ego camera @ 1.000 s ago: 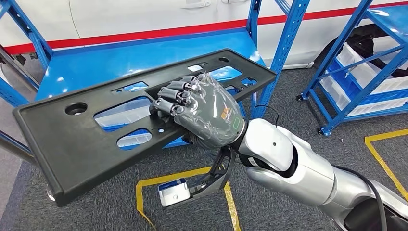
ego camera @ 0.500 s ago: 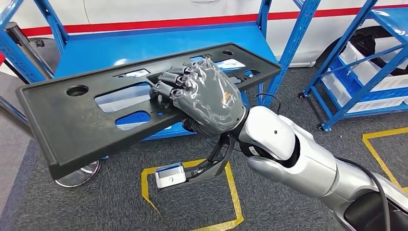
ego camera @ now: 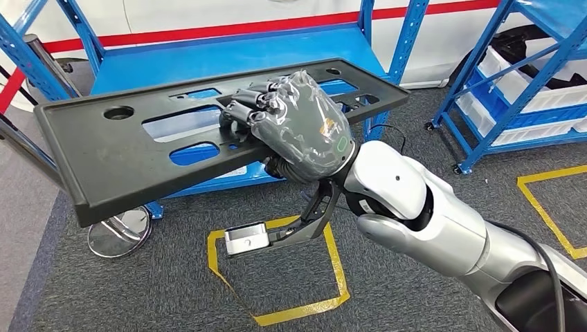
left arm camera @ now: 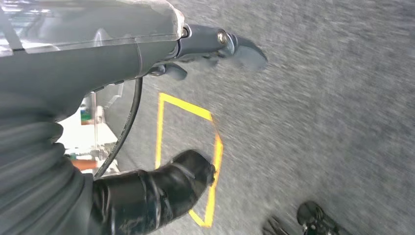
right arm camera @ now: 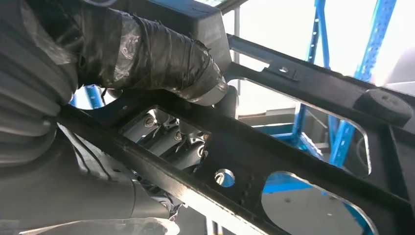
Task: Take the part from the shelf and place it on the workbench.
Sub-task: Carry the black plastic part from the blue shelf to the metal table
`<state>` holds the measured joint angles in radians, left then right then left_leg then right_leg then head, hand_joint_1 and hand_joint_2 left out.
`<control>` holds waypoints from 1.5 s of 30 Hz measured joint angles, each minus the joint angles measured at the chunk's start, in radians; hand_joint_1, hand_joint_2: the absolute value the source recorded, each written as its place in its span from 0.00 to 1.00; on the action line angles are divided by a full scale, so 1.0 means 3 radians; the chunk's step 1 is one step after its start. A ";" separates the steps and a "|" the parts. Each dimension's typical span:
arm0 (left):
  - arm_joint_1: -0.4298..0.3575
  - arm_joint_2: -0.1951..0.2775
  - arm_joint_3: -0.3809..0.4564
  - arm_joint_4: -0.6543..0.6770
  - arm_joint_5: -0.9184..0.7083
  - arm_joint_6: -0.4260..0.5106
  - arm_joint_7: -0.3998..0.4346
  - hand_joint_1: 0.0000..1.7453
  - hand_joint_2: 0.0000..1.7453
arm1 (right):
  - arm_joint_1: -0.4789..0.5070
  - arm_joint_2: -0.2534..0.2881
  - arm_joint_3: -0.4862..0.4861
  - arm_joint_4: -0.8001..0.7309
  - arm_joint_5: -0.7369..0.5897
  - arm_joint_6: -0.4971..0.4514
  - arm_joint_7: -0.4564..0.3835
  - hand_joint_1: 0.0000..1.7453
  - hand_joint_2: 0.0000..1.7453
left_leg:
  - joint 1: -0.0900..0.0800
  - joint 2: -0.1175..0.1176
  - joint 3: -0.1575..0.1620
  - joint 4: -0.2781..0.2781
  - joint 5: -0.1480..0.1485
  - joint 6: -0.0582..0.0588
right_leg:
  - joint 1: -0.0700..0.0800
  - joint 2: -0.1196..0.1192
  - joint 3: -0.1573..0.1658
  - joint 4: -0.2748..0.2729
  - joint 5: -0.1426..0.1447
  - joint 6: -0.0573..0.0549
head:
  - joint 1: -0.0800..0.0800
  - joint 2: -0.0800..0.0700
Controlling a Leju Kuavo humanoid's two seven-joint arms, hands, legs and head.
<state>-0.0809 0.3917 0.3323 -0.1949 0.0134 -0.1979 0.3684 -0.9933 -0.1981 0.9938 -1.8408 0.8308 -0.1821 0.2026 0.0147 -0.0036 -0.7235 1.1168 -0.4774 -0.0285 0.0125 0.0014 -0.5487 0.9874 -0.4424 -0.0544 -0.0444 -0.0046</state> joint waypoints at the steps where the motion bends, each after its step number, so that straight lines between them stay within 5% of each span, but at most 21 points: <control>1: 0.0000 0.0002 0.0000 0.0000 0.0000 0.0000 0.0000 0.00 1.00 | -0.0003 0.0003 0.0000 0.0008 -0.0009 0.0004 0.0003 1.00 1.00 | 0.0005 0.0000 -0.0037 0.0216 -0.0155 -0.0017 | -0.0003 0.0014 -0.0064 0.0005 0.0046 -0.0004 | -0.0003 0.0000; 2: -0.0002 0.0001 0.0000 0.0000 0.0002 0.0000 0.0000 0.00 1.00 | -0.0002 0.0004 0.0000 0.0016 -0.0017 0.0006 0.0003 1.00 1.00 | 0.0010 0.0000 -0.0054 0.0402 -0.0226 -0.0034 | -0.0004 0.0033 -0.0129 0.0012 0.0095 0.0001 | -0.0005 0.0000; 4: -0.0006 -0.0002 0.0001 0.0000 0.0005 -0.0002 0.0000 0.00 1.00 | -0.0002 0.0006 0.0000 0.0032 -0.0029 0.0009 0.0003 1.00 1.00 | 0.0024 -0.0002 0.0026 0.0548 -0.0122 -0.0057 | -0.0011 0.0080 -0.0276 0.0038 0.0190 0.0016 | -0.0005 0.0000; 6: -0.0011 -0.0002 0.0001 0.0000 0.0007 -0.0002 0.0000 0.00 1.00 | -0.0004 0.0012 0.0000 0.0044 -0.0041 0.0009 0.0003 1.00 1.00 | 0.0038 -0.0071 0.0310 0.0297 0.0005 -0.0059 | -0.0021 0.0134 -0.0414 0.0077 0.0277 0.0045 | -0.0005 0.0000; 8: -0.0016 0.0004 0.0001 0.0000 0.0008 -0.0002 0.0000 0.00 1.00 | -0.0010 0.0023 -0.0001 0.0050 -0.0049 0.0010 0.0006 1.00 1.00 | 0.0042 -0.0196 0.0653 -0.0164 -0.0105 -0.0029 | -0.0021 0.0182 -0.0505 0.0104 0.0352 0.0081 | -0.0003 0.0000; 10: -0.0020 0.0008 0.0001 0.0000 0.0010 -0.0002 -0.0001 0.00 1.00 | -0.0021 0.0032 -0.0003 0.0057 -0.0053 0.0012 0.0010 1.00 1.00 | 0.0027 -0.0226 0.0776 -0.0401 -0.0184 0.0018 | -0.0025 0.0234 -0.0543 0.0082 0.0443 0.0118 | 0.0003 0.0000; 12: -0.0023 0.0007 0.0001 0.0000 0.0010 -0.0002 -0.0001 0.00 1.00 | -0.0023 0.0034 -0.0004 0.0066 -0.0056 0.0015 0.0011 1.00 1.00 | 0.0033 -0.0146 0.0727 -0.0413 -0.0108 0.0068 | -0.0029 0.0248 -0.0576 0.0060 0.0476 0.0155 | 0.0010 0.0000; 13: -0.0022 0.0008 0.0001 0.0000 0.0010 -0.0002 -0.0001 0.00 1.00 | -0.0022 0.0033 -0.0004 0.0071 -0.0059 0.0017 0.0011 1.00 1.00 | 0.0037 -0.0100 0.0700 -0.0419 -0.0064 0.0097 | -0.0031 0.0208 -0.0611 0.0117 0.0394 0.0170 | 0.0014 0.0000; 17: -0.0007 0.0009 0.0001 0.0000 0.0015 -0.0002 -0.0002 0.00 1.00 | -0.0021 0.0031 -0.0005 0.0083 -0.0070 0.0035 0.0013 1.00 1.00 | 0.0037 0.0075 0.0520 -0.0416 0.0094 0.0142 | -0.0067 0.0028 -0.0809 0.0896 -0.0205 0.0223 | 0.0034 0.0000; 19: -0.0005 0.0007 0.0001 0.0000 0.0015 -0.0002 -0.0006 0.00 1.00 | -0.0021 0.0031 -0.0005 0.0088 -0.0074 0.0045 0.0013 1.00 1.00 | 0.0041 0.0161 0.0407 -0.0398 0.0166 0.0126 | -0.0085 0.0012 -0.0751 0.1095 -0.0164 0.0249 | 0.0035 0.0000; 21: -0.0006 0.0004 0.0001 0.0000 0.0016 -0.0001 -0.0011 0.00 1.00 | -0.0022 0.0031 -0.0005 0.0093 -0.0080 0.0051 0.0013 1.00 1.00 | 0.0046 0.0236 0.0307 -0.0368 0.0226 0.0094 | -0.0097 -0.0058 -0.0458 0.0870 -0.0035 0.0264 | 0.0035 0.0000; 24: 0.0002 0.0011 0.0001 0.0000 0.0019 0.0003 -0.0017 0.00 1.00 | -0.0036 0.0042 -0.0009 0.0094 -0.0094 0.0051 0.0013 1.00 1.00 | 0.0038 0.0335 0.0233 -0.0342 0.0307 0.0025 | -0.0060 -0.0215 0.0017 0.0254 -0.0176 0.0221 | 0.0031 0.0000; 27: -0.0007 0.0015 0.0002 0.0000 0.0021 0.0006 -0.0020 0.00 1.00 | -0.0051 0.0048 -0.0013 0.0097 -0.0107 0.0054 0.0013 1.00 1.00 | 0.0048 0.0380 0.0219 -0.0364 0.0368 -0.0043 | -0.0041 -0.0152 -0.0007 0.0142 -0.0150 0.0106 | 0.0028 0.0000; 29: -0.0009 0.0014 0.0002 0.0000 0.0023 0.0004 -0.0021 0.00 1.00 | -0.0053 0.0050 -0.0013 0.0104 -0.0114 0.0060 0.0013 1.00 1.00 | 0.0058 0.0232 0.0160 -0.0229 0.0184 -0.0076 | -0.0046 -0.0093 -0.0081 0.0132 -0.0065 0.0040 | 0.0023 0.0000; 31: 0.0004 0.0018 0.0003 0.0000 0.0024 0.0002 -0.0021 0.00 1.00 | -0.0054 0.0054 -0.0013 0.0110 -0.0121 0.0065 0.0013 1.00 1.00 | 0.0047 0.0071 0.0048 0.0160 -0.0161 -0.0079 | -0.0035 -0.0020 -0.0178 0.0130 0.0022 -0.0003 | 0.0019 0.0000; 33: 0.0012 0.0023 0.0003 0.0000 0.0024 0.0000 -0.0020 0.00 1.00 | -0.0053 0.0056 -0.0013 0.0116 -0.0128 0.0067 0.0013 1.00 1.00 | 0.0025 0.0034 -0.0014 0.0535 -0.0330 -0.0055 | -0.0009 0.0067 -0.0290 0.0134 0.0112 -0.0023 | 0.0018 0.0000; 35: 0.0006 0.0022 0.0003 0.0000 0.0025 -0.0003 -0.0021 0.00 1.00 | -0.0053 0.0056 -0.0013 0.0122 -0.0134 0.0068 0.0013 1.00 1.00 | 0.0000 0.0020 0.0106 0.0536 -0.0228 -0.0003 | 0.0018 0.0155 -0.0401 0.0138 0.0203 -0.0030 | 0.0018 0.0000; 39: -0.0020 0.0053 0.0003 0.0000 0.0026 -0.0003 -0.0021 0.00 1.00 | -0.0057 0.0064 -0.0013 0.0125 -0.0143 0.0069 0.0013 1.00 1.00 | -0.0067 -0.0189 0.0730 -0.0285 -0.0175 0.0155 | 0.0032 0.0298 -0.0535 0.0122 0.0377 -0.0013 | 0.0023 0.0000; 42: -0.0035 0.0064 0.0004 0.0000 0.0026 0.0000 -0.0025 0.00 1.00 | -0.0060 0.0070 -0.0013 0.0130 -0.0151 0.0070 0.0008 1.00 1.00 | -0.0077 -0.0140 0.0788 -0.0472 -0.0123 0.0178 | 0.0018 0.0375 -0.0549 0.0053 0.0491 0.0036 | 0.0002 0.0000; 43: -0.0039 0.0061 0.0005 0.0000 0.0026 0.0000 -0.0026 0.00 1.00 | -0.0062 0.0071 -0.0013 0.0133 -0.0154 0.0070 0.0006 1.00 1.00 | -0.0065 -0.0098 0.0780 -0.0507 -0.0077 0.0187 | 0.0024 0.0341 -0.0569 0.0064 0.0455 0.0051 | -0.0003 0.0000; 45: -0.0034 0.0053 0.0006 0.0000 0.0028 -0.0002 -0.0026 0.00 1.00 | -0.0067 0.0070 -0.0013 0.0139 -0.0158 0.0072 0.0004 1.00 1.00 | -0.0034 -0.0004 0.0731 -0.0552 0.0019 0.0202 | 0.0017 0.0185 -0.0644 0.0284 0.0170 0.0084 | 0.0004 0.0000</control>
<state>-0.0912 0.4076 0.3341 -0.1949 0.0219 -0.1984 0.3605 -1.0133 -0.1770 0.9899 -1.7990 0.7834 -0.1605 0.2039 0.0044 -0.0047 -0.5043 0.9512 -0.4717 0.0320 0.0177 0.0568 -0.7419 1.0725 -0.3913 -0.0290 -0.0433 -0.0046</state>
